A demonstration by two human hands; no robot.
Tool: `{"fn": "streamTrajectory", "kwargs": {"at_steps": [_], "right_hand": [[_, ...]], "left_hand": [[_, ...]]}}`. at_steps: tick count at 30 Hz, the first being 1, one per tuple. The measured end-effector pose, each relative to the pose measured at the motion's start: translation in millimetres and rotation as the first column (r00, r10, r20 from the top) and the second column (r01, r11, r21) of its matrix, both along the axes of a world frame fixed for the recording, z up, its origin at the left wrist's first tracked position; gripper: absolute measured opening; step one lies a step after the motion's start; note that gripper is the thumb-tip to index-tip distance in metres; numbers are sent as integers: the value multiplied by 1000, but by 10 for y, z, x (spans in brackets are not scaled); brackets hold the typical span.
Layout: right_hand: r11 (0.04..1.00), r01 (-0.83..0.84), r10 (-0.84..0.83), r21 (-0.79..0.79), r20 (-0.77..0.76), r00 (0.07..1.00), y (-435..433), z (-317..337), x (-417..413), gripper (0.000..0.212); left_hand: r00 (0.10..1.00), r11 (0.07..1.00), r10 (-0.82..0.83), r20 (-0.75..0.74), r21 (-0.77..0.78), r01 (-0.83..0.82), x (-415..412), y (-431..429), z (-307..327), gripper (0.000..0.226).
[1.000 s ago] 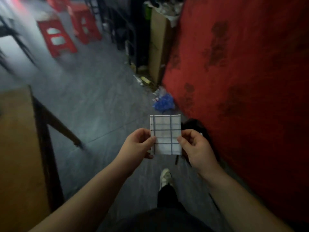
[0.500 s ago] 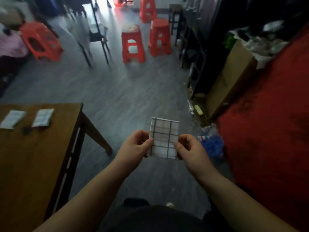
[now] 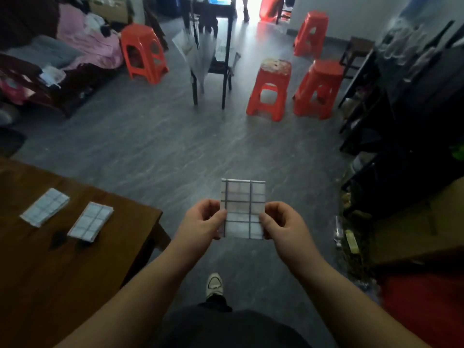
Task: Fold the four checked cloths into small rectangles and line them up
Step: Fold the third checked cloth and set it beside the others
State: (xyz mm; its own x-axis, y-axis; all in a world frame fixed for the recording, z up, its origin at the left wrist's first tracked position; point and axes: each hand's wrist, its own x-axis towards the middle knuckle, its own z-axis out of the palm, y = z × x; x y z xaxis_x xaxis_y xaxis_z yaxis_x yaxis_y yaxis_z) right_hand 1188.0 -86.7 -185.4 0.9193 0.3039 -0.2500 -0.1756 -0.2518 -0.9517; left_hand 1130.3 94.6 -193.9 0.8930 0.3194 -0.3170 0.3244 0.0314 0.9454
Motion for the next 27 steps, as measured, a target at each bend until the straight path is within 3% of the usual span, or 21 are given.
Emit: {"fn": "streamTrajectory", "kwargs": {"at_steps": [8,16,22,27], "right_hand": [[997,-72,72,15,11,997,1010,214,1710,8],[956,-293,292,21,14,956,2017,-12,3520,8],[851,-523,524,-40,10,852,2972,39,4801,7],[715,-694,697,-88,9,717,3950,132,5210,8]], "left_hand": [[994,994,107,29,6,-107,1577,926,157,9],[955,955,294,40,28,-295,3017,1802,-54,10],[861,860,508,26,35,-508,3919,2430,-72,10],[709,707,705,15,58,-705,4054,3018,16,11]]}}
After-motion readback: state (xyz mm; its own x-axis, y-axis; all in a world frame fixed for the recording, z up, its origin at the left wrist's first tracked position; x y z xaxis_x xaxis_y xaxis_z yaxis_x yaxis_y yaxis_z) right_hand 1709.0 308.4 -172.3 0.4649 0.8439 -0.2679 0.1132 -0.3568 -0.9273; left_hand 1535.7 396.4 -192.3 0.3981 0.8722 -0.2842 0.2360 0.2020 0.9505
